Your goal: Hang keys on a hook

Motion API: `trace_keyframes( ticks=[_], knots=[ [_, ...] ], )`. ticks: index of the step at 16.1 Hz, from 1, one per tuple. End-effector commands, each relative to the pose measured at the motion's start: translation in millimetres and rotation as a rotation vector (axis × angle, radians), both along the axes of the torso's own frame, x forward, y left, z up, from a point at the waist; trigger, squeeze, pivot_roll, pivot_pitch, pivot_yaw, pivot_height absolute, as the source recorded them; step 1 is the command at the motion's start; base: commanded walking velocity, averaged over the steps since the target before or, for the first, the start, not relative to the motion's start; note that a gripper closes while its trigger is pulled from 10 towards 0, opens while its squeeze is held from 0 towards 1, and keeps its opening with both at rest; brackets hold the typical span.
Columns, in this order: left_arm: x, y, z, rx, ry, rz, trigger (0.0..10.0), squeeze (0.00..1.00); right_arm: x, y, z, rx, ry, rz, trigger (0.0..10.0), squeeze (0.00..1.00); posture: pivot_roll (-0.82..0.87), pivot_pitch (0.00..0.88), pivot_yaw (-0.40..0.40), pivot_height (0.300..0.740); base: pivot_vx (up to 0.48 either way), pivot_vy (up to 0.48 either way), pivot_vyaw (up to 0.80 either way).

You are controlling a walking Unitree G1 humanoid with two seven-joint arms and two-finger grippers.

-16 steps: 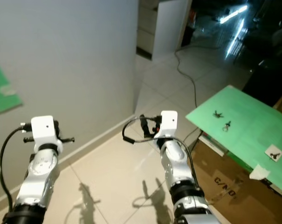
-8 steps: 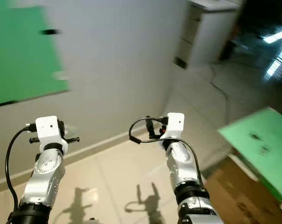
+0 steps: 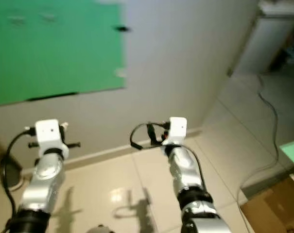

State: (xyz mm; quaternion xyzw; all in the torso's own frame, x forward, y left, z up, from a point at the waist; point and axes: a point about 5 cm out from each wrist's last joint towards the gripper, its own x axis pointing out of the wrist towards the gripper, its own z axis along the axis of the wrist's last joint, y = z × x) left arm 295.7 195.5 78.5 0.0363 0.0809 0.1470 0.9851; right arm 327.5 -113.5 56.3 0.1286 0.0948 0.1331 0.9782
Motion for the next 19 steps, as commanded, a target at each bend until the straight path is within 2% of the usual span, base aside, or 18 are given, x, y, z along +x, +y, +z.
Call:
trace_keyframes(
  ticks=[1,6,12,14,15,16,19],
  knots=[
    [0.8,-4.5,2,0.010,-0.007,-0.006,10.0,0.00,2.7,-5.8,3,-0.004,-0.014,-0.014,10.0,0.73,0.09,0.000,-0.026,0.740,0.000,0.000,0.52],
    [0.0,-8.5,6,0.039,-0.028,-0.025,10.0,0.00,3.1,-0.6,6,-0.013,-0.040,0.001,10.0,0.73,0.09,0.000,-0.030,0.740,0.000,0.000,0.52],
    [4.3,-18.0,9,0.054,-0.051,-0.061,10.0,0.00,7.0,7.0,15,0.024,-0.075,-0.011,10.0,0.73,0.08,0.000,-0.037,0.740,0.000,0.000,0.51],
    [5.7,-19.3,8,0.054,-0.047,-0.067,10.0,0.00,6.9,8.3,16,0.003,-0.086,-0.010,10.0,0.60,0.08,0.000,-0.035,0.740,0.000,0.000,0.48],
    [7.3,-18.4,8,0.049,-0.048,-0.076,10.0,0.00,7.1,6.5,15,-0.016,-0.079,-0.028,10.0,0.27,0.08,0.000,-0.034,0.740,0.000,0.000,0.00],
    [9.2,-17.8,8,0.031,-0.052,-0.084,10.0,0.00,7.6,4.3,14,-0.028,-0.073,-0.041,10.0,0.00,0.08,0.000,-0.028,0.740,0.000,0.000,0.00],
    [12.3,-16.8,15,0.013,-0.090,-0.120,10.0,0.00,8.8,3.2,17,-0.050,-0.090,-0.052,10.0,0.00,0.08,0.000,-0.018,0.740,0.395,0.000,0.00]
  ],
)
